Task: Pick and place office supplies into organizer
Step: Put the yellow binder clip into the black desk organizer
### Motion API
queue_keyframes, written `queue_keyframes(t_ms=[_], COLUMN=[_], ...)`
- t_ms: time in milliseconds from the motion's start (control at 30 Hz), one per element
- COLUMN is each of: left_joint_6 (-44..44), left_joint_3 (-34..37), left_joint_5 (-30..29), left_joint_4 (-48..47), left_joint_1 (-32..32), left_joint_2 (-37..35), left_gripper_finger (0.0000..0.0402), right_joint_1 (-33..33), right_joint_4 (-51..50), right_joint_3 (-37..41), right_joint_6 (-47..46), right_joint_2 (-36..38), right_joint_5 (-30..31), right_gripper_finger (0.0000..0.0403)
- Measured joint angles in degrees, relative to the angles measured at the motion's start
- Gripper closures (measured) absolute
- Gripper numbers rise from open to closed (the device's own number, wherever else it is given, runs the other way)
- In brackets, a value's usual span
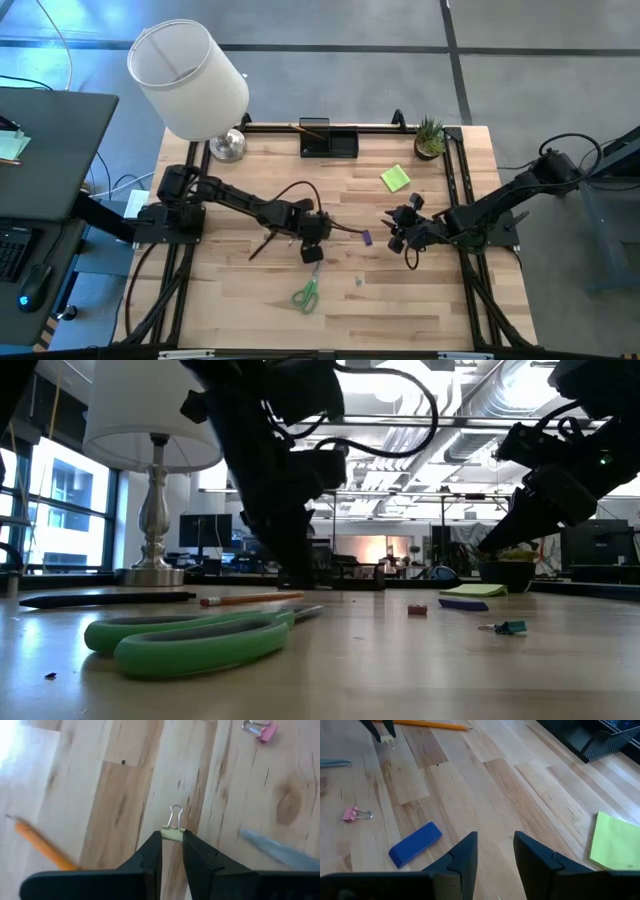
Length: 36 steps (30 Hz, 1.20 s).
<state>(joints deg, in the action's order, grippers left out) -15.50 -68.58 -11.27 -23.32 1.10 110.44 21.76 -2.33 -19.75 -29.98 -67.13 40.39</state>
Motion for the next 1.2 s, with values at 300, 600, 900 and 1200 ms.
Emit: queue_keyframes(t_ms=[300, 600, 900, 1200], left_joint_6=[9.56, 23.86, 30.3, 30.26], left_joint_3=[-5.36, -10.39, -10.54, -10.54], left_joint_5=[-12.34, -14.34, 3.37, 9.14], left_joint_4=[-6.72, -6.42, -2.66, 1.62], left_joint_1=[-2.92, -17.36, -35.98, -42.76], left_joint_2=[-1.5, -1.6, -0.68, -0.19], left_gripper_finger=[0.0353, 0.0351, 0.0351, 0.035], right_joint_1=[-0.02, -0.01, 0.0, -0.65], right_joint_4=[0.0, -0.05, -0.23, 0.34], right_joint_3=[0.0, 0.0, 0.0, 0.0], right_joint_6=[0.26, 0.24, 0.26, 0.02], right_joint_2=[0.01, 0.01, 0.01, 0.0], right_joint_5=[-0.01, -0.02, 0.54, 2.7], right_gripper_finger=[0.0284, 0.0284, 0.0284, 0.0284])
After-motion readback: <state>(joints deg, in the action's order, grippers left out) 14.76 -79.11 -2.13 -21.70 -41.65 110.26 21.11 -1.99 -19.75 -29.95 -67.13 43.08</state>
